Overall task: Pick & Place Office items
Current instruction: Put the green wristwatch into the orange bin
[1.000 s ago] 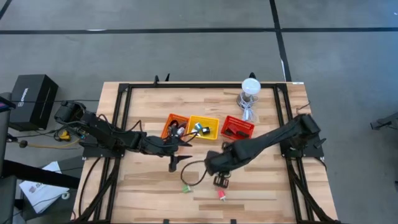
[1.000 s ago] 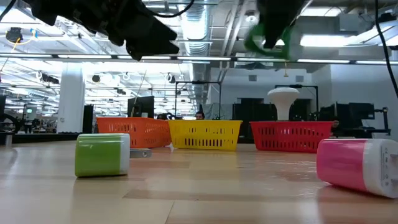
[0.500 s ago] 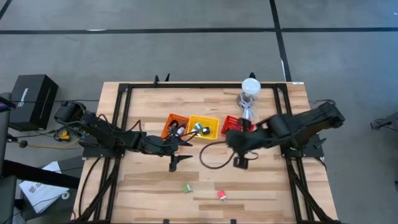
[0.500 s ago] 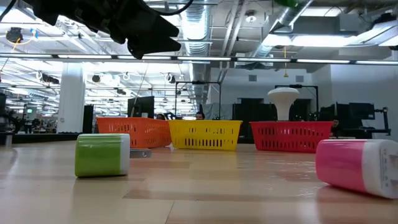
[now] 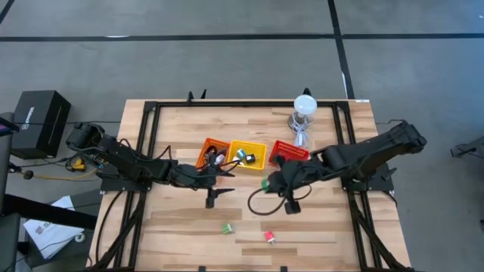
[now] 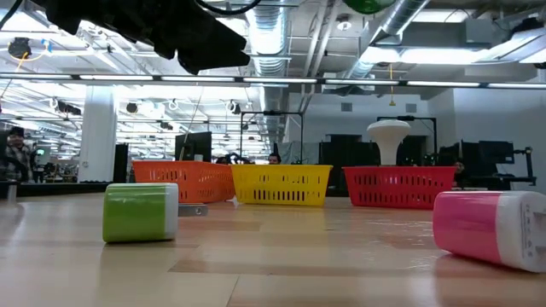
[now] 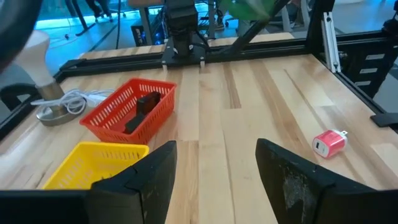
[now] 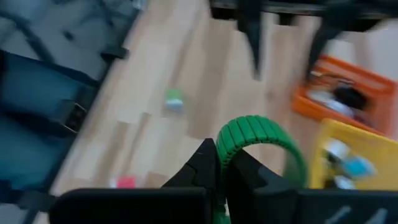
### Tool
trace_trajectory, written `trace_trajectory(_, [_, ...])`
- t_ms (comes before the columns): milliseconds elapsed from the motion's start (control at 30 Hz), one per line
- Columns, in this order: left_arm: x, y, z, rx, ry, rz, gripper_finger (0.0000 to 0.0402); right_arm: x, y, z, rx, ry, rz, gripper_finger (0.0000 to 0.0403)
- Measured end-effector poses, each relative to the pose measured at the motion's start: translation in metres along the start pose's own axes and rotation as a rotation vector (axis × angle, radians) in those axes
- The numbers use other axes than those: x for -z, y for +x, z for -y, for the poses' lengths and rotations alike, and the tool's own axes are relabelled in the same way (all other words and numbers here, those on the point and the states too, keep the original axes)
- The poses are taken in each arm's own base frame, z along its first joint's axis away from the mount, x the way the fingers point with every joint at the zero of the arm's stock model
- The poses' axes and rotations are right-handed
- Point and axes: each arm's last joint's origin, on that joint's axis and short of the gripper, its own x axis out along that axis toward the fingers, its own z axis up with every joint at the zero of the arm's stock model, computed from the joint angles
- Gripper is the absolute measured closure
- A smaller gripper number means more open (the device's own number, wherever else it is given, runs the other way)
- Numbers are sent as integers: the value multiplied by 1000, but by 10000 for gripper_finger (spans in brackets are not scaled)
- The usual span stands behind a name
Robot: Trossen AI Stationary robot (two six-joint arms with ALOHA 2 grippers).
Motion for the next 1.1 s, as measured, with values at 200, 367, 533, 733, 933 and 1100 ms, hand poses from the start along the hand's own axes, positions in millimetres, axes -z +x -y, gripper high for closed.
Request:
trace_trajectory(200, [-7, 0, -2, -64, 14, 68, 188, 21, 35, 15, -52, 57, 129, 391])
trace_trajectory(367, [-12, -1, -2, -75, 75, 119, 189, 28, 61, 25, -97, 69, 270, 387])
trace_trajectory(533, [-14, 0, -7, -136, 62, 131, 189, 21, 86, 36, -77, 79, 379, 391])
trace_trajectory(733, [-14, 0, -9, -144, 56, 135, 189, 23, 104, 50, -99, 104, 382, 390])
trace_trajectory(933, [-15, 1, -10, -147, 54, 136, 189, 18, 100, 57, -100, 108, 431, 390])
trace_trajectory(1100, [-14, 1, -13, -156, 51, 135, 215, 14, 98, 56, -104, 101, 477, 390])
